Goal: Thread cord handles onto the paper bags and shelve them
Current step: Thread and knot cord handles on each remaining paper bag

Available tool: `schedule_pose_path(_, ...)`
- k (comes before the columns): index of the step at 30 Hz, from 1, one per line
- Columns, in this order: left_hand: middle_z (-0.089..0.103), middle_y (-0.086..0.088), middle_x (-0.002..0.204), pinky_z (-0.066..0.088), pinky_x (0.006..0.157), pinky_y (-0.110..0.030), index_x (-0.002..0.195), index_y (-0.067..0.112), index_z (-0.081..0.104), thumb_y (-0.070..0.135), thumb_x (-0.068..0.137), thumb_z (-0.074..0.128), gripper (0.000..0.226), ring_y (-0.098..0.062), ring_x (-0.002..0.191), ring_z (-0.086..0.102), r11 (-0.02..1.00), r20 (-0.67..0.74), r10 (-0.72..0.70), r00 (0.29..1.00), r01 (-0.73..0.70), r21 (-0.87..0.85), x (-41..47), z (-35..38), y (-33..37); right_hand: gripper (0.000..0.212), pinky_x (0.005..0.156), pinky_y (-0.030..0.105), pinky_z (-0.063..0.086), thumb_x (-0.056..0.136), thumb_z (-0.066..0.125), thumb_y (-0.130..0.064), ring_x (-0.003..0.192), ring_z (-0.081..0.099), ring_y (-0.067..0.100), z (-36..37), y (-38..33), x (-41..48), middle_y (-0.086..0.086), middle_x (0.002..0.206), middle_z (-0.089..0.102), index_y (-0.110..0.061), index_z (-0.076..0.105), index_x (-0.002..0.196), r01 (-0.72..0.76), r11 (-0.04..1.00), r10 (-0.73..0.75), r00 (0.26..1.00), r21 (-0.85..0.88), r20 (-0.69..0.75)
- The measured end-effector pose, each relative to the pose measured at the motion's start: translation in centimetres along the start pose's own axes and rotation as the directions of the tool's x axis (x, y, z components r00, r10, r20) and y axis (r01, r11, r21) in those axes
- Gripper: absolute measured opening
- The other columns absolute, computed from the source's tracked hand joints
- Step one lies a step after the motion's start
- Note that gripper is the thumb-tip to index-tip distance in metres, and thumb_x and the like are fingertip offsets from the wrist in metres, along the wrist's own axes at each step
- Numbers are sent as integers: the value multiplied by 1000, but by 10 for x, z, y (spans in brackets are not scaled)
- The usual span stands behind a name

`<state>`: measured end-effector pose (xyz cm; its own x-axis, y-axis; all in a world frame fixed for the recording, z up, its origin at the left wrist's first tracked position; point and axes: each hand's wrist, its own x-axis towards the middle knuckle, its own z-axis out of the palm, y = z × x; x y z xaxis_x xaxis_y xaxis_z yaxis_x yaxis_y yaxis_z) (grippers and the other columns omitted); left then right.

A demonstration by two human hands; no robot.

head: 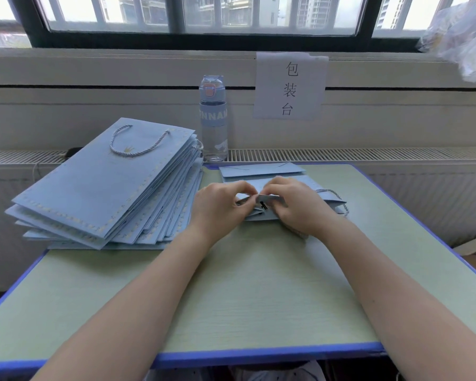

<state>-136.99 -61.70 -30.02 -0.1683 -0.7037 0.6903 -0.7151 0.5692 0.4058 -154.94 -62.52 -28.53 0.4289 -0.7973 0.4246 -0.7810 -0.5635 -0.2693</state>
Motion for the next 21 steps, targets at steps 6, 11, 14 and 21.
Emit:
schedule_pose_path(6,71,16,81,43,59,-25,84,27,70,35,82,62,11,-9,75,69,1000,-6,-16,1000,16,-14,1,3,3,30,75,42,45,93,45,-30,91,56,29,3,0,2,4,99,63,-12,69,95,49,996,-55,995,-73,-83)
schedule_pose_path(11,71,19,99,50,66,-31,85,27,60,33,86,57,7,-8,87,68,998,-31,-66,997,65,-21,4,-2,-4,19,77,46,49,86,56,-17,87,60,29,-1,0,0,4,96,66,-9,69,98,119,992,-129,922,-50,-365)
schedule_pose_path(14,70,19,104,43,60,-27,88,25,53,25,92,56,6,-9,85,67,998,20,-13,1000,12,64,5,-4,-3,7,79,44,48,81,67,-12,87,57,24,-4,-2,-1,3,93,64,-10,68,87,155,987,-161,880,-52,-446)
schedule_pose_path(21,66,14,85,50,70,-38,93,17,57,26,95,54,9,-14,85,65,990,9,-139,990,139,-25,9,-9,3,24,82,41,44,78,66,-38,93,57,25,10,-8,-2,1,100,66,-15,74,75,56,973,-143,908,-224,-393)
